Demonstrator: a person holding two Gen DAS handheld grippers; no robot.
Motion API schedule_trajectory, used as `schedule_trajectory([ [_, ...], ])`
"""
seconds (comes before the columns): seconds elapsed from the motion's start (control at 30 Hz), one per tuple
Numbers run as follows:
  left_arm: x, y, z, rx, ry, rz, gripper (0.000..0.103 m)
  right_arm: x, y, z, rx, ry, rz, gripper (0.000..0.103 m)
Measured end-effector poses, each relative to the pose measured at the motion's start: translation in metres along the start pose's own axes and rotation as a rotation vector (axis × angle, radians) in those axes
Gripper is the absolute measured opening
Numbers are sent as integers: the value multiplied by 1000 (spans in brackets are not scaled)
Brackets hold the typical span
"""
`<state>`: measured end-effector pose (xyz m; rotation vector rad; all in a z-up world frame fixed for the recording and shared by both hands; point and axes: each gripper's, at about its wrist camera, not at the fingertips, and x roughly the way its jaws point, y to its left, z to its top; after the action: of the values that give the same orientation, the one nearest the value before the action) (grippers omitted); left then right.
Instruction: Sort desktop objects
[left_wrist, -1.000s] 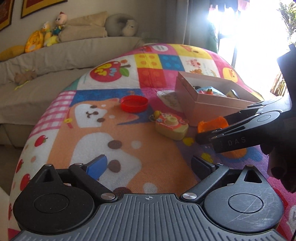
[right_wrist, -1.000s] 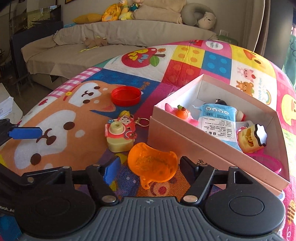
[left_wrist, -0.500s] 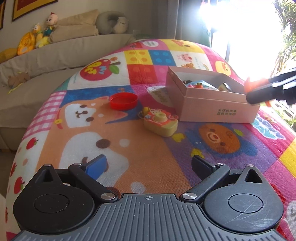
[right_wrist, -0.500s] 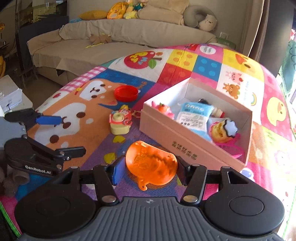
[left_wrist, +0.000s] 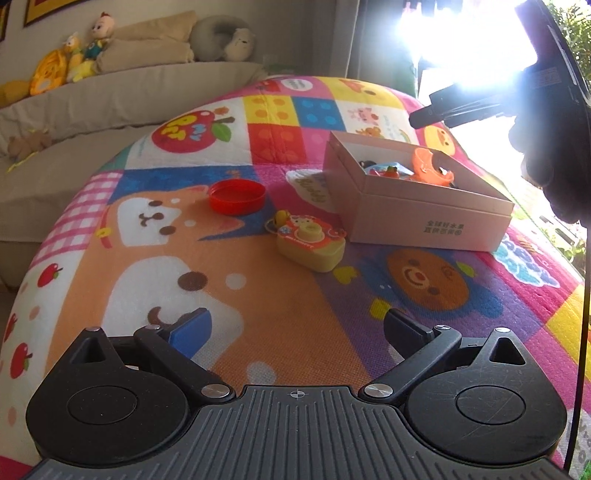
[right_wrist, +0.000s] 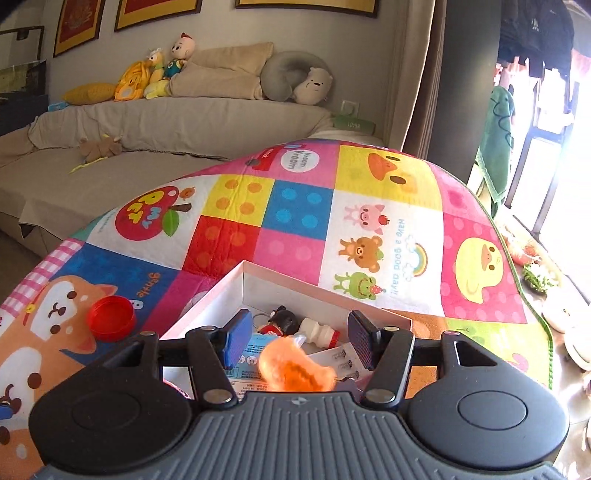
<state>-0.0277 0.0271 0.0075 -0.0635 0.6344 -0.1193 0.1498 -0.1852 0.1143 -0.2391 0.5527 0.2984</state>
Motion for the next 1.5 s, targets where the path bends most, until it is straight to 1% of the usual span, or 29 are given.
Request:
schedule_trajectory([
  [0.13, -1, 1, -1, -6, -2, -3, 102, -14, 26, -11, -54, 4, 87, 58],
  [0.23, -4, 3, 0, -12, -16, -7, 102, -28, 52, -19, -95, 3, 176, 57],
  [0.3, -7, 9, 1, -22, -34, 23, 103, -40, 76, -29, -165, -31, 228, 52],
  [0.33, -9, 12, 2, -21, -46, 63, 103, -45, 87, -34, -201, -45, 245, 50],
  [0.37, -10, 16, 3, -18, -58, 108, 103, -48, 97, -40, -234, -54, 256, 50],
  [0.43, -13, 28, 4, -32, -77, 186, 103, -48, 117, -54, -285, -43, 274, 50],
  [0.5, -15, 43, 5, -83, -76, 233, 103, -41, 133, -67, -305, -21, 277, 50],
  [0.57, -15, 56, 5, -147, -63, 236, 103, -30, 144, -78, -306, -2, 259, 50],
  [0.63, -15, 60, 5, -171, -58, 223, 103, -16, 149, -83, -272, 32, 249, 50],
  [0.77, -15, 57, 3, -144, -61, 210, 103, 4, 148, -84, -179, 67, 208, 51],
  [0.93, -14, 57, 3, -154, -56, 206, 103, 17, 141, -82, -104, 92, 230, 53],
  [1.0, -13, 57, 3, -157, -53, 206, 103, 16, 138, -82, -93, 101, 247, 48],
  [1.03, -13, 56, 3, -156, -53, 207, 103, 14, 136, -83, -89, 110, 261, 43],
  [1.17, -13, 55, 3, -149, -53, 212, 103, -5, 123, -94, -89, 129, 292, 41],
  [1.3, -12, 53, 3, -138, -48, 222, 103, -40, 98, -116, -127, 153, 328, 41],
  [1.37, -11, 51, 3, -127, -41, 229, 103, -58, 85, -129, -175, 151, 312, 41],
  [1.4, -10, 50, 4, -119, -37, 233, 103, -65, 78, -135, -198, 143, 280, 41],
  [1.43, -9, 48, 4, -111, -33, 236, 103, -70, 70, -140, -208, 130, 243, 45],
  [1.47, -8, 47, 5, -100, -27, 238, 103, -73, 62, -144, -206, 120, 190, 59],
  [1.5, -7, 45, 6, -87, -22, 238, 103, -73, 54, -147, -198, 117, 135, 65],
])
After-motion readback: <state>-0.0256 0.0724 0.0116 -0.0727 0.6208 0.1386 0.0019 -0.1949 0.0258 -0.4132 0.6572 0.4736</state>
